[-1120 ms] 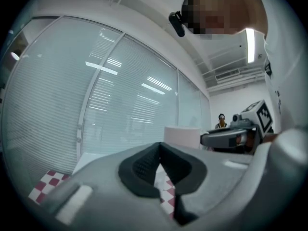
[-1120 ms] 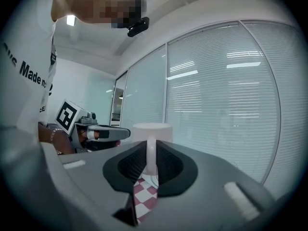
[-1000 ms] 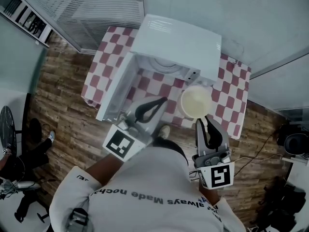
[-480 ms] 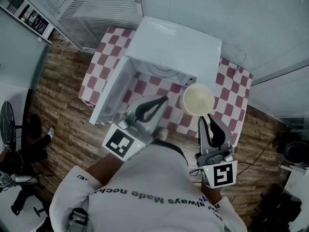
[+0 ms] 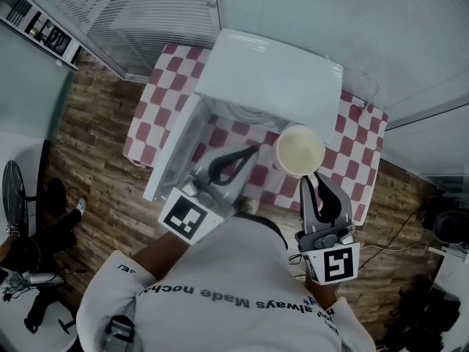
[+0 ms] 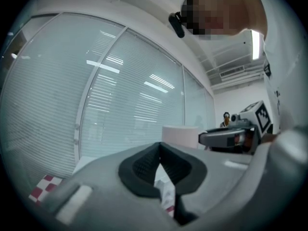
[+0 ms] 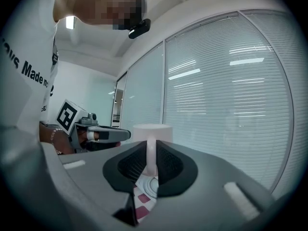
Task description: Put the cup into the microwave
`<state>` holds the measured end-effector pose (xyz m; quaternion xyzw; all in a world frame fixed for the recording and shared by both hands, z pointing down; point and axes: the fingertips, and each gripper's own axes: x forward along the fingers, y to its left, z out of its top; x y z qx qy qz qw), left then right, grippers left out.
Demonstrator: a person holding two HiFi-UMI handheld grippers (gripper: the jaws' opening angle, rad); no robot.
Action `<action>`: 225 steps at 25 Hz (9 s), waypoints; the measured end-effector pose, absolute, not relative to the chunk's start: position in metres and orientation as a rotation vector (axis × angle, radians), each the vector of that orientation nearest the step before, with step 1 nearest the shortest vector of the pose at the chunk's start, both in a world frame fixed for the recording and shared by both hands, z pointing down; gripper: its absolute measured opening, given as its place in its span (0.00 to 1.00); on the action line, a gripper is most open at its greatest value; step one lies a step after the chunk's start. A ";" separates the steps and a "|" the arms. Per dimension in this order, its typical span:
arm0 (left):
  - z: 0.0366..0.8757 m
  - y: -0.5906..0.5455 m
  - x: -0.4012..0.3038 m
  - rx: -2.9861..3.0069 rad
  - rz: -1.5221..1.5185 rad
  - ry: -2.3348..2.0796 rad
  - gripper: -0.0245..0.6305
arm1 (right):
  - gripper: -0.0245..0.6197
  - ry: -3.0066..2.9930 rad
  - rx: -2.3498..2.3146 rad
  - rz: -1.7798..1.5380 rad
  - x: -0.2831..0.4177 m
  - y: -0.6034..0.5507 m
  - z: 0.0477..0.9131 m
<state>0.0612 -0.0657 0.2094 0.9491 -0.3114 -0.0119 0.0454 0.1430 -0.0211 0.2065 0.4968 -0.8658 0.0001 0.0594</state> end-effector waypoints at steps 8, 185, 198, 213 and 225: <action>0.200 -0.093 0.036 2.939 -0.028 -0.924 0.04 | 0.10 -2.615 1.536 -0.016 0.114 -0.047 0.196; 0.527 -0.244 0.025 2.655 0.233 -1.155 0.04 | 0.17 -2.385 1.612 0.298 0.091 -0.232 0.555; 0.417 -0.191 0.026 2.699 0.174 -1.123 0.04 | 0.15 -2.445 1.590 0.295 0.102 -0.164 0.430; 0.294 -0.138 0.028 2.807 0.041 -1.029 0.04 | 0.12 -2.549 1.538 0.206 0.092 -0.116 0.292; 0.229 -0.110 0.035 2.872 0.006 -0.991 0.04 | 0.11 -2.609 1.500 0.152 0.095 -0.086 0.224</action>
